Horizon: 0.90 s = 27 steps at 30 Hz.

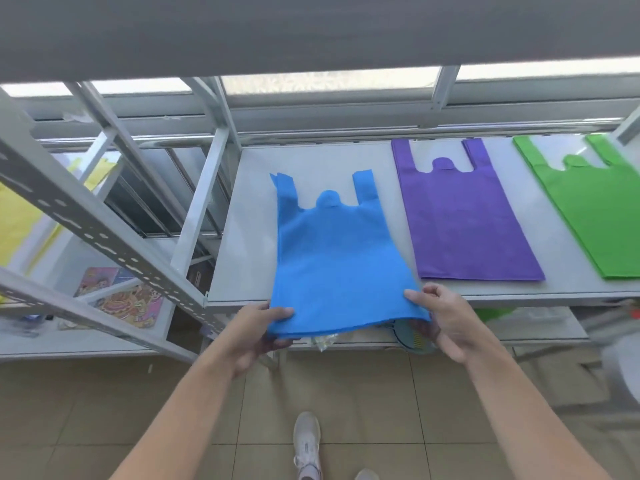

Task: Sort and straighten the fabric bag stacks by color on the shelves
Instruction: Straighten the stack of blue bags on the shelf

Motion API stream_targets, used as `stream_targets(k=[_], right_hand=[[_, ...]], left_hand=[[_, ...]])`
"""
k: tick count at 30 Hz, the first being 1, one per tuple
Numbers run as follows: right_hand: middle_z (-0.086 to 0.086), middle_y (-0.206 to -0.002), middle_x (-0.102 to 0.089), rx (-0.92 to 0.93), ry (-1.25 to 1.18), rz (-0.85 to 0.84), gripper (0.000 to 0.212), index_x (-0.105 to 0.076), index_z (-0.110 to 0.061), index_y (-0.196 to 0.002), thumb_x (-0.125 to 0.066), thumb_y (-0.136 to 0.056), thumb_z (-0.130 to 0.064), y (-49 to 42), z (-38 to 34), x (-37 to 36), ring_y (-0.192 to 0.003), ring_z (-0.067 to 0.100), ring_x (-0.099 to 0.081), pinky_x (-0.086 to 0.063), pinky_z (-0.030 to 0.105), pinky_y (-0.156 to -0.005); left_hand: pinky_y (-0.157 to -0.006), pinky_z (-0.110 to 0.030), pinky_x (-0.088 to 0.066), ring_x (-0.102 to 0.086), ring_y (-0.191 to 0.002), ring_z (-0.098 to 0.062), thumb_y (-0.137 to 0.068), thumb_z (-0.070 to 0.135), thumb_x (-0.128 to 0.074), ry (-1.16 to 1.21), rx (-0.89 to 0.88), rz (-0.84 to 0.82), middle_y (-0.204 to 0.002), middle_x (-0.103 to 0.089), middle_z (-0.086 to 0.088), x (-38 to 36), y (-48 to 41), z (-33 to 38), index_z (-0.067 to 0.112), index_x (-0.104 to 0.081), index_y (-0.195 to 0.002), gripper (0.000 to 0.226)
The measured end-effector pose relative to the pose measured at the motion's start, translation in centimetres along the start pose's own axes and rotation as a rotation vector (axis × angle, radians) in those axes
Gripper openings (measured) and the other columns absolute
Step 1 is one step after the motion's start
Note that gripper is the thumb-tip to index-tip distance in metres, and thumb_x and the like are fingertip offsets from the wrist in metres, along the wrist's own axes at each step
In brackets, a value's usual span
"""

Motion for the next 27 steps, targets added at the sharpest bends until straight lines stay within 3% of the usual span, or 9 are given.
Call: stream_targets(k=[2,4,6,8,13,16,20,23,27], right_hand=[[0.010,-0.119,-0.076,-0.098,0.053,-0.120,0.025,-0.061,-0.009,-0.118,-0.069,-0.094,-0.010,1.3,1.1,0.7,-0.084,0.019,-0.075,-0.061,0.027,-0.059],[0.011,-0.123,-0.075,-0.193,0.149,-0.208,0.029,-0.065,-0.010,-0.127,-0.064,-0.098,-0.011,1.8,2.5,0.4,-0.093,0.024,-0.076,-0.063,0.030,-0.067],[0.011,-0.126,-0.074,-0.247,0.224,-0.245,0.031,-0.065,-0.009,-0.132,-0.061,-0.102,-0.016,1.1,3.4,-0.4,-0.110,0.029,-0.073,-0.060,0.042,-0.092],[0.011,-0.122,-0.076,-0.253,0.286,-0.234,0.032,-0.066,-0.004,-0.132,-0.060,-0.103,-0.016,0.3,2.8,-1.4,-0.113,0.028,-0.073,-0.054,0.047,-0.104],[0.014,-0.119,-0.075,-0.257,0.302,-0.363,0.031,-0.066,0.001,-0.125,-0.063,-0.095,-0.005,-0.3,0.0,-1.5,-0.099,0.025,-0.077,-0.063,0.034,-0.076],[0.014,-0.130,-0.071,-0.256,0.215,-0.453,0.042,-0.064,-0.006,-0.135,-0.065,-0.093,-0.013,-1.5,-1.0,-1.9,-0.105,0.024,-0.075,-0.062,0.032,-0.079],[0.006,-0.117,-0.077,-0.103,0.439,-0.226,0.034,-0.064,-0.013,-0.134,-0.063,-0.102,-0.022,-7.2,-2.8,-3.4,-0.089,0.021,-0.077,-0.059,0.037,-0.078],[0.003,-0.112,-0.076,-0.003,0.614,-0.049,0.034,-0.059,-0.019,-0.131,-0.067,-0.098,-0.018,-10.5,-4.0,-3.9,-0.094,0.023,-0.077,-0.062,0.040,-0.080],[0.001,-0.113,-0.075,-0.002,0.690,-0.027,0.033,-0.061,-0.026,-0.126,-0.066,-0.094,-0.021,-12.0,-3.7,-4.0,-0.100,0.023,-0.073,-0.059,0.042,-0.085]], left_hand=[[-0.105,-0.048,-0.056,-0.068,-0.122,-0.031,-0.093,0.011,-0.068,0.037,0.022,-0.147,-0.135,-0.070,-0.010,0.3,1.4,-0.6,0.008,-0.063,-0.137,0.044],[-0.120,-0.057,-0.038,-0.062,-0.132,-0.034,-0.094,0.014,-0.066,0.083,0.073,-0.182,-0.141,-0.066,-0.011,0.5,1.3,-2.0,0.009,-0.056,-0.145,0.052],[-0.117,-0.057,-0.041,-0.065,-0.127,-0.034,-0.101,0.018,-0.060,0.116,0.122,-0.156,-0.137,-0.068,-0.012,-0.2,0.7,-2.4,0.009,-0.055,-0.145,0.045],[-0.108,-0.053,-0.051,-0.071,-0.118,-0.034,-0.104,0.016,-0.057,0.064,0.123,-0.087,-0.129,-0.073,-0.012,-0.7,0.0,-1.7,0.007,-0.060,-0.140,0.037],[-0.112,-0.052,-0.048,-0.067,-0.124,-0.034,-0.092,0.020,-0.070,-0.073,0.161,-0.203,-0.134,-0.070,-0.012,0.7,-0.2,1.0,0.010,-0.065,-0.136,0.045],[-0.090,-0.036,-0.060,-0.073,-0.108,-0.027,-0.096,0.022,-0.069,-0.132,0.022,-0.135,-0.128,-0.073,-0.012,2.0,-2.4,4.0,0.007,-0.068,-0.131,0.038],[-0.072,-0.032,-0.062,-0.077,-0.094,-0.026,-0.095,0.024,-0.074,-0.288,-0.192,0.177,-0.113,-0.077,-0.016,3.6,-9.2,10.1,-0.001,-0.064,-0.127,0.042],[-0.080,-0.037,-0.063,-0.073,-0.102,-0.025,-0.086,0.033,-0.083,-0.366,-0.262,0.318,-0.118,-0.069,-0.008,3.1,-13.2,13.8,0.004,-0.059,-0.130,0.058],[-0.085,-0.035,-0.058,-0.070,-0.105,-0.022,-0.089,0.028,-0.079,-0.387,-0.359,0.335,-0.121,-0.066,-0.003,1.0,-17.4,17.5,0.024,-0.051,-0.137,0.056]])
Point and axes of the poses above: each hand's wrist, its own y-axis away from the middle knuckle, its own x-axis out of the back of the hand, z = x × y, the point moved 6 cm from there along -y, towards the middle knuckle
